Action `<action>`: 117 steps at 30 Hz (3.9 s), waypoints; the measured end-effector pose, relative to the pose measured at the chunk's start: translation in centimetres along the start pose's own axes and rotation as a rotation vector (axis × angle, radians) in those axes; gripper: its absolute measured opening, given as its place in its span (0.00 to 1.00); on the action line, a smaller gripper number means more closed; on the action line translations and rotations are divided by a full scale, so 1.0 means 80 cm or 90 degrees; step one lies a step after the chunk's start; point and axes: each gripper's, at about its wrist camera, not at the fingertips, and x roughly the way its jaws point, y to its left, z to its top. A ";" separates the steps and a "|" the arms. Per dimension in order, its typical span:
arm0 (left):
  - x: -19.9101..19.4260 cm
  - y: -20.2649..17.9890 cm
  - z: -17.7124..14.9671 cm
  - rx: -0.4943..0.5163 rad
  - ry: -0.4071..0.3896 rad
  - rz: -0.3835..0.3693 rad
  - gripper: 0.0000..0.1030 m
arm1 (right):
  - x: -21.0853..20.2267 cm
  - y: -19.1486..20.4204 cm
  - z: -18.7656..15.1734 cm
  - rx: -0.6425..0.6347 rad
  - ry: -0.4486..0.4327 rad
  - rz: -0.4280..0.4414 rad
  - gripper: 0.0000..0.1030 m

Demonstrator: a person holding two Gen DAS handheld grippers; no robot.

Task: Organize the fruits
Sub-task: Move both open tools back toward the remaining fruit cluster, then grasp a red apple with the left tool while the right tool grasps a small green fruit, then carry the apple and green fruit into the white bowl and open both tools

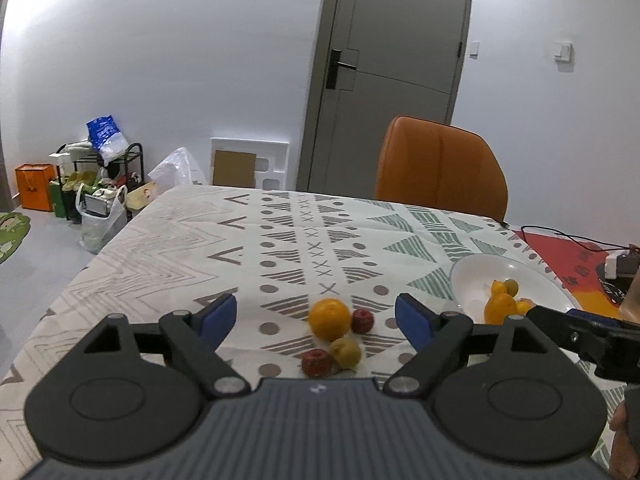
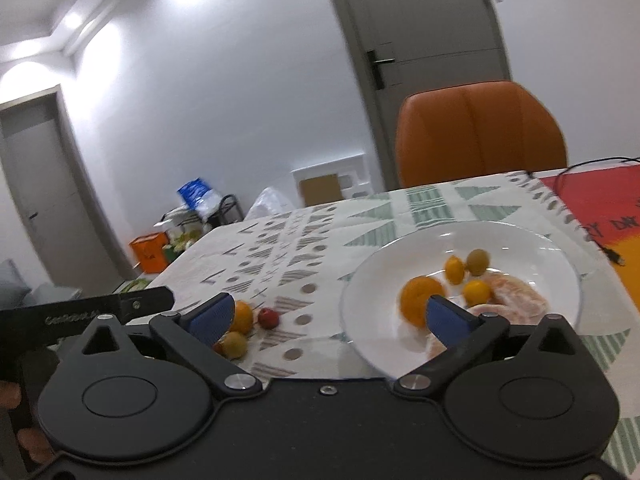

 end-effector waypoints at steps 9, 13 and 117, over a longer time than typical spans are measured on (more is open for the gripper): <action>-0.009 0.014 -0.006 -0.006 -0.003 0.004 0.80 | 0.006 0.020 -0.002 -0.025 0.007 0.027 0.94; -0.010 0.017 -0.008 -0.007 -0.002 0.002 0.76 | 0.011 0.025 -0.003 -0.029 0.019 0.041 0.84; 0.063 -0.079 -0.017 0.024 0.074 -0.121 0.22 | 0.022 -0.038 0.001 0.007 0.026 0.008 0.21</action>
